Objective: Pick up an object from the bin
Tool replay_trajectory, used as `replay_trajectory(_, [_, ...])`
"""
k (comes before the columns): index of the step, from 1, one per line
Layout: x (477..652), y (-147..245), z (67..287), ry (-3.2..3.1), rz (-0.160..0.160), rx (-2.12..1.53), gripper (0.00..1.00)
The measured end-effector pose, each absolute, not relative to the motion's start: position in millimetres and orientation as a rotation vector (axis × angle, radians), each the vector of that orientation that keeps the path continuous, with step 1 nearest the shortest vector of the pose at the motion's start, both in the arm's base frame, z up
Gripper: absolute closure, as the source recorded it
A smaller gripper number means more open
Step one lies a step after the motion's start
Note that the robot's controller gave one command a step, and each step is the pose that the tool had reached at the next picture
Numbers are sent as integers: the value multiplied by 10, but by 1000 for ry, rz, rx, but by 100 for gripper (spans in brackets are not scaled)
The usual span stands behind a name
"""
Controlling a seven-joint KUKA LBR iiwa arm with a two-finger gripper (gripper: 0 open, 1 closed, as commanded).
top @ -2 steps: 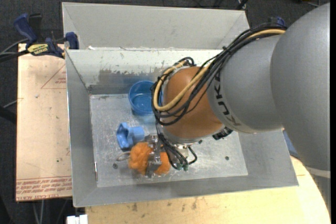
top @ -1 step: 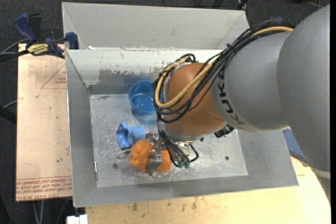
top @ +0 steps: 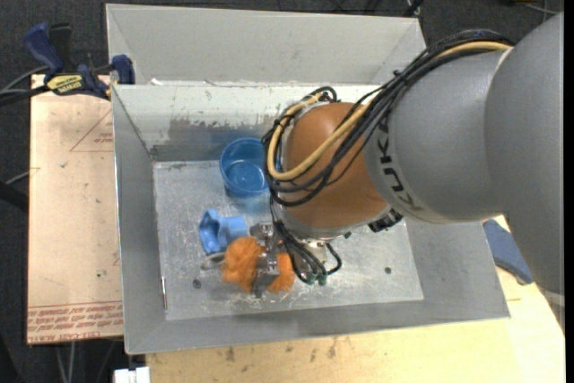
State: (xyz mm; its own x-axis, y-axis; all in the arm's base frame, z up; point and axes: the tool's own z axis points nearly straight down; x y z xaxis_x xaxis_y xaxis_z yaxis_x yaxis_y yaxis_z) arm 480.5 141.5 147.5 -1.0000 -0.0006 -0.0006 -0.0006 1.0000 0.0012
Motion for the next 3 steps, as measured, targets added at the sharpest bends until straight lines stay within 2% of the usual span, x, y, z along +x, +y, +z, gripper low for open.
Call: replay_trajectory(3, [4814,1418,1661,3139,3,0,100])
